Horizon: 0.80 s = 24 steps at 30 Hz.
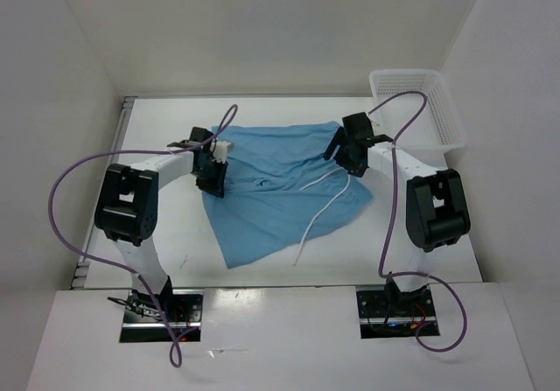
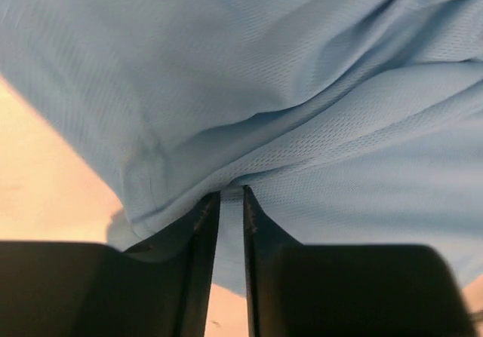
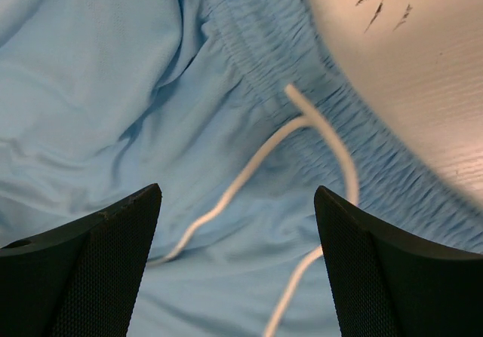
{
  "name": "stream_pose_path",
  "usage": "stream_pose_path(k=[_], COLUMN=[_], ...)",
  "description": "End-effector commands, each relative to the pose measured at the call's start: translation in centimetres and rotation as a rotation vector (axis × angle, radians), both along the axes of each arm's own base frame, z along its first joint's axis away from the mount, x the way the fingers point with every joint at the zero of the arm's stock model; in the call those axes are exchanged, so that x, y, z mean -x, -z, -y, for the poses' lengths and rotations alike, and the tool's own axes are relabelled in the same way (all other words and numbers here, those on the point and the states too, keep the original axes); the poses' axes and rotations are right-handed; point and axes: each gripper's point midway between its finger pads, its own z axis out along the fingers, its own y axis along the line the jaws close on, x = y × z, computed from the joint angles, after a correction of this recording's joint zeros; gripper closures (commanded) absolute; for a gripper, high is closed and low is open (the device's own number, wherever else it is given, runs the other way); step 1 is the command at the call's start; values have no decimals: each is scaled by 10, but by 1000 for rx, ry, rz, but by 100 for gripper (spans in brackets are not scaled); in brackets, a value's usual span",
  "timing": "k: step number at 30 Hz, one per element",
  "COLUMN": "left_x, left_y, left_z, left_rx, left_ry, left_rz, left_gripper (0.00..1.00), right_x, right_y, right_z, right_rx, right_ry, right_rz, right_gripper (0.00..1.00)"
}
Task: Fold and stack the shorts
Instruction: Flatten the shorts out
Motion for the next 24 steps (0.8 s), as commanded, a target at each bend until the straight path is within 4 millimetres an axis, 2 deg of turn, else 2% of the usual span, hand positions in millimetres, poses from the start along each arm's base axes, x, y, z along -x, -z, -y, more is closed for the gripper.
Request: stream_pose_path(k=[1,3,4,7,8,9,10,11,12,13,14,15,16,17,18,19,20,21,22,23,24], left_x=[-16,-23,-29,-41,-48,-54,-59,-66,-78,-84,-90,-104,-112,-118,-124,-140,-148,-157,-166,-176,-195], left_y=[16,5,-2,-16,-27,-39,-49,-60,-84,-96,-105,-124,-130,-134,-126,-140,-141,-126,-124,-122,-118], left_z=[-35,-36,-40,-64,-61,-62,-60,-58,-57,-56,-56,-61,-61,-67,-73,-77,-75,-76,-74,-74,-73], left_rx=[-86,-71,-76,-89,-70,-53,-40,-27,-18,-14,-10,-12,-10,-12,-18,-14,0,8,19,19,21], left_ry=[-57,-65,-79,-144,-140,-147,-144,-141,-143,-143,-144,-160,-161,-176,-189,-199,-192,-193,-187,-187,-187], left_rz=[19,50,73,108,137,169,195,226,283,315,338,392,407,414,393,438,450,422,423,428,440], left_gripper=[72,69,67,60,47,36,28,24,16,12,9,5,1,1,1,1,1,1,1,1,1], right_x=[-31,-39,-49,-67,-72,-82,-85,-88,-92,-103,-105,-117,-120,-123,-131,-132,-134,-136,-138,-141,-142], right_y=[-21,-24,-30,-37,-39,-50,-44,-44,-43,-56,-45,-54,-51,-39,-44,-36,-40,-37,-37,-36,-31], right_z=[-11,-9,-12,-15,-16,-16,-15,-13,-9,-7,-5,-2,-1,-2,1,4,4,6,14,13,15], right_rx=[-20,0,-5,13,12,19,33,51,78,72,97,97,106,113,109,132,130,142,158,152,162], right_ry=[-7,-2,-1,-14,-14,-12,-5,-5,2,12,12,18,23,21,32,31,31,41,63,70,75], right_rz=[85,94,112,129,137,167,152,152,153,178,148,175,166,141,158,138,147,146,148,150,138], right_gripper=[13,13,12,12,12,12,10,10,10,9,9,9,9,9,9,9,9,9,9,9,9])
